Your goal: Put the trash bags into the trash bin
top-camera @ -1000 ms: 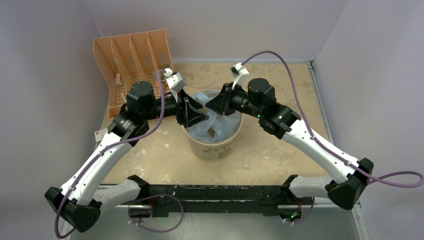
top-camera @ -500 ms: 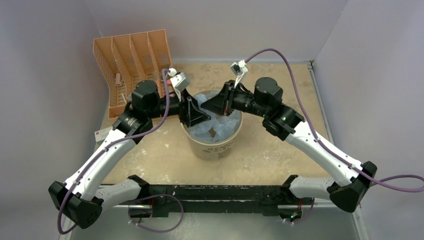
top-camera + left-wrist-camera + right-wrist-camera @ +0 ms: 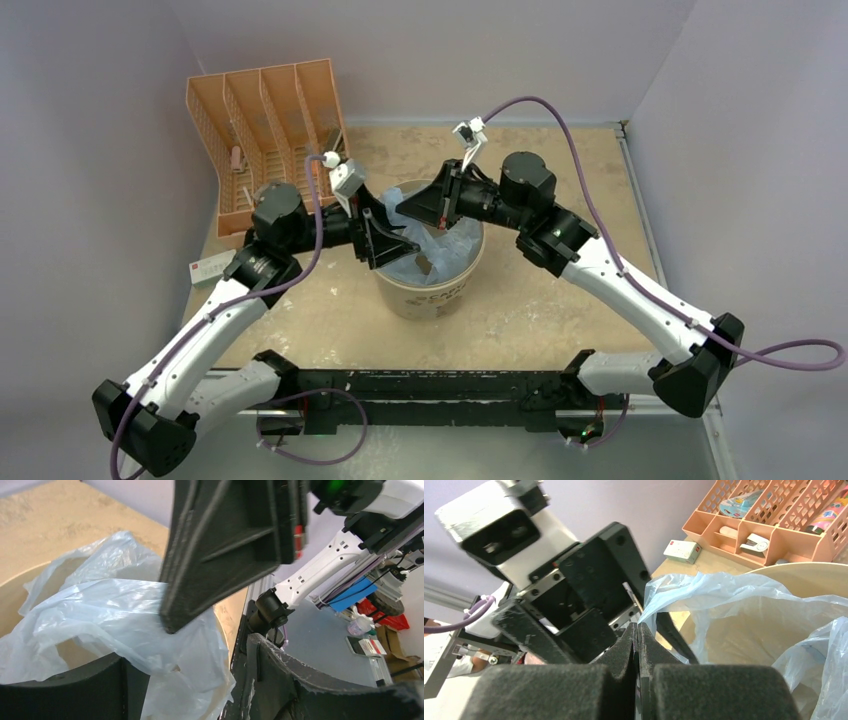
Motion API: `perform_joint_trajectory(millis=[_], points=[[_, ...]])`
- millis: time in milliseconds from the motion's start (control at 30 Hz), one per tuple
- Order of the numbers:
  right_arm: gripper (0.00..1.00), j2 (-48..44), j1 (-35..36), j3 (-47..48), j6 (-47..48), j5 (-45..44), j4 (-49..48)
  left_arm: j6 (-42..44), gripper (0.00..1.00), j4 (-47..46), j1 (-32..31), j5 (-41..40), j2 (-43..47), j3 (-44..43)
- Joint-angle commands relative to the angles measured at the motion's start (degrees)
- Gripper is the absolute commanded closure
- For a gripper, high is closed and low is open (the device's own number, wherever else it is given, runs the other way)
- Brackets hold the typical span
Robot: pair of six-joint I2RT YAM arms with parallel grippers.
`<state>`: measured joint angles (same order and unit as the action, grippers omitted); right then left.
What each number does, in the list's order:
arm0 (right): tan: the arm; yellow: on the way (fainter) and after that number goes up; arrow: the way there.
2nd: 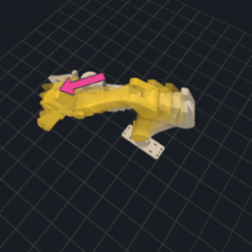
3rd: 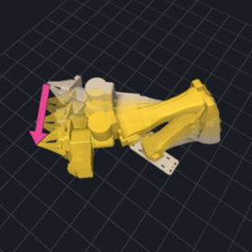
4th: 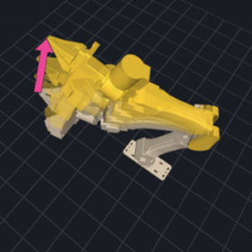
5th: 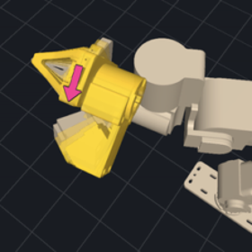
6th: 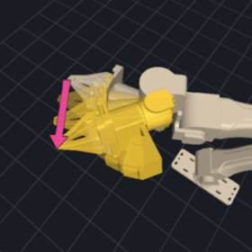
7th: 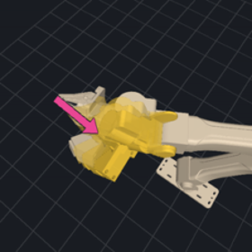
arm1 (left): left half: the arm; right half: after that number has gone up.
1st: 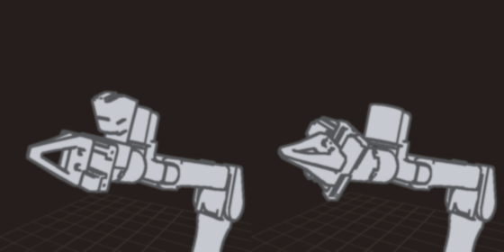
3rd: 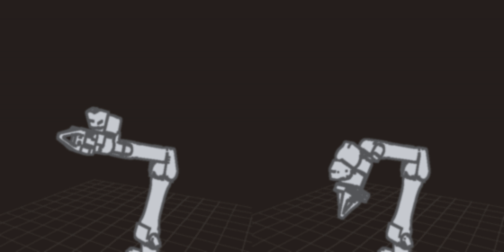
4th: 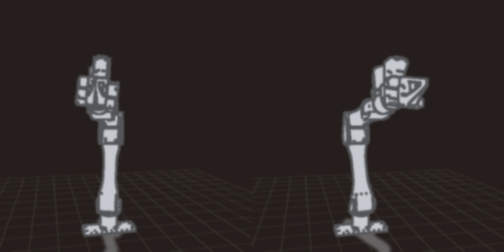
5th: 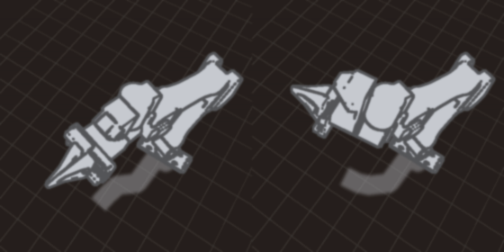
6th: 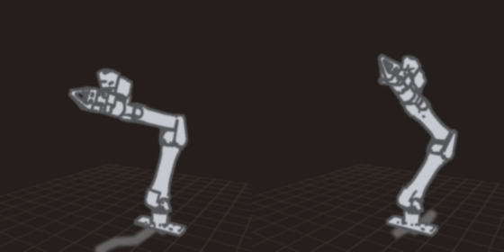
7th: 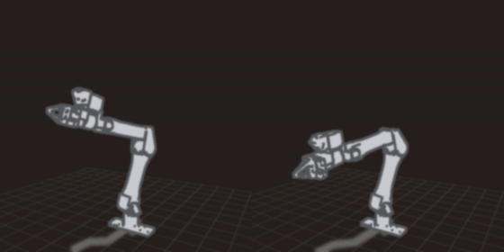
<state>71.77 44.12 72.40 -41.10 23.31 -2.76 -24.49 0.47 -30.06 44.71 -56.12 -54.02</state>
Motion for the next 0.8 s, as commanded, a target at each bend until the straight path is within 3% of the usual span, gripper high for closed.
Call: perform_joint_trajectory(millis=[0, 400, 567, 633, 733, 767], points=[[1.00, 0.27, -0.11, 0.15, -2.24, -0.22, -3.98, -3.14, 0.32, -8.93, 0.01, -0.95, 4.23, 2.34], [1.00, 0.74, -0.09, -1.94, -6.67, 7.30, -11.23, -5.94, 0.31, -16.79, 0.01, -3.90, 3.54, 5.61], [1.00, 0.72, -0.10, -2.96, -7.56, 9.44, -13.13, -7.14, 0.37, -19.70, 0.01, -6.80, 4.37, 8.24], [0.99, 1.05, -0.13, -2.90, -7.94, 9.48, -13.01, -7.21, 0.45, -20.22, 0.01, -7.05, 4.84, 8.63], [0.99, 1.73, -0.11, -2.64, -7.92, 9.34, -12.45, -6.64, 0.67, -19.73, 0.01, -6.65, 5.26, 8.52], [0.98, 1.79, -0.10, -2.55, -7.96, 9.45, -12.63, -6.37, 0.70, -19.41, 0.05, -6.51, 5.35, 8.50]])
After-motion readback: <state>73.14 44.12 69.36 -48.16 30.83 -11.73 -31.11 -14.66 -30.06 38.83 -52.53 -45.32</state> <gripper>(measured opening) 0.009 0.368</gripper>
